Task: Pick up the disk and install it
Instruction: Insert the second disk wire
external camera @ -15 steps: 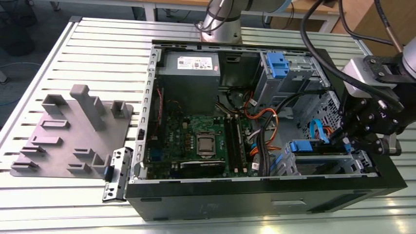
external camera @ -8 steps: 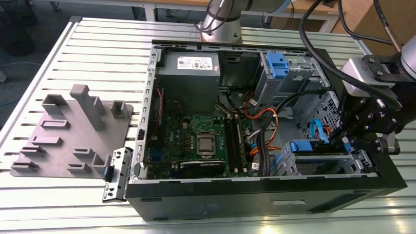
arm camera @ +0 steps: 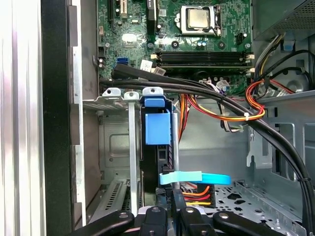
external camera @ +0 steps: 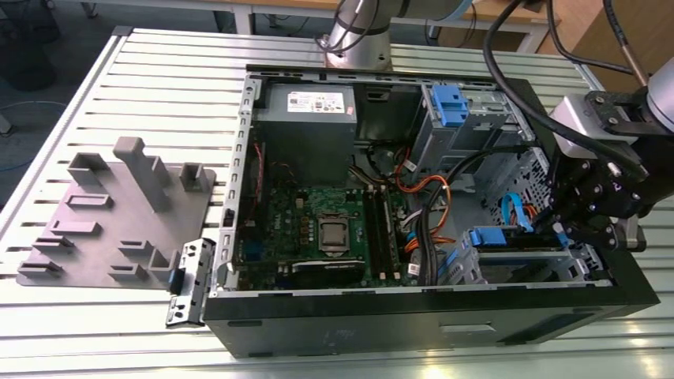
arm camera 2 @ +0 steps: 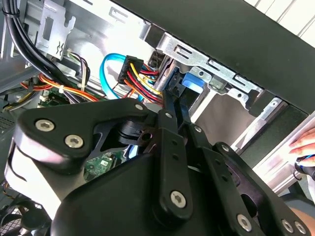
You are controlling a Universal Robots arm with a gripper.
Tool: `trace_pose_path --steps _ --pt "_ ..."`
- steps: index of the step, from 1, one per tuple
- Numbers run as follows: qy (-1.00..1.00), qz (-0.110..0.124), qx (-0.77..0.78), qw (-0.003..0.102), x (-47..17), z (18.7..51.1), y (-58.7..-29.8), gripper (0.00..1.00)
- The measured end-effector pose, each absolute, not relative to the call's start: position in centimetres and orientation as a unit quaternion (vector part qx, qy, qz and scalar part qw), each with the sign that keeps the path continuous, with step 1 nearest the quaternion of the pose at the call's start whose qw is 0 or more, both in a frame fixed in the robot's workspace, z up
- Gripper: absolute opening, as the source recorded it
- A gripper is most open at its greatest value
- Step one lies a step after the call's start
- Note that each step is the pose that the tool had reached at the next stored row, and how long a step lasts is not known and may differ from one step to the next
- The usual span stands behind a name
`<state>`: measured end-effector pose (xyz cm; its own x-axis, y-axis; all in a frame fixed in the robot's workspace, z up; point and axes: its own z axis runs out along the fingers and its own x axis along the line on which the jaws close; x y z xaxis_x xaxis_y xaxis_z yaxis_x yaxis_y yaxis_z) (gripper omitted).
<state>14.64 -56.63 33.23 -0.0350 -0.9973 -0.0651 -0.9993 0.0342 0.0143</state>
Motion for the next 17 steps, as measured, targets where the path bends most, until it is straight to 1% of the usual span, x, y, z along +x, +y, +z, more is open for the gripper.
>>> trace_pose_path --steps 17 --pt "0.719 0.028 -0.694 0.018 14.65 32.74 -56.63 0.17"
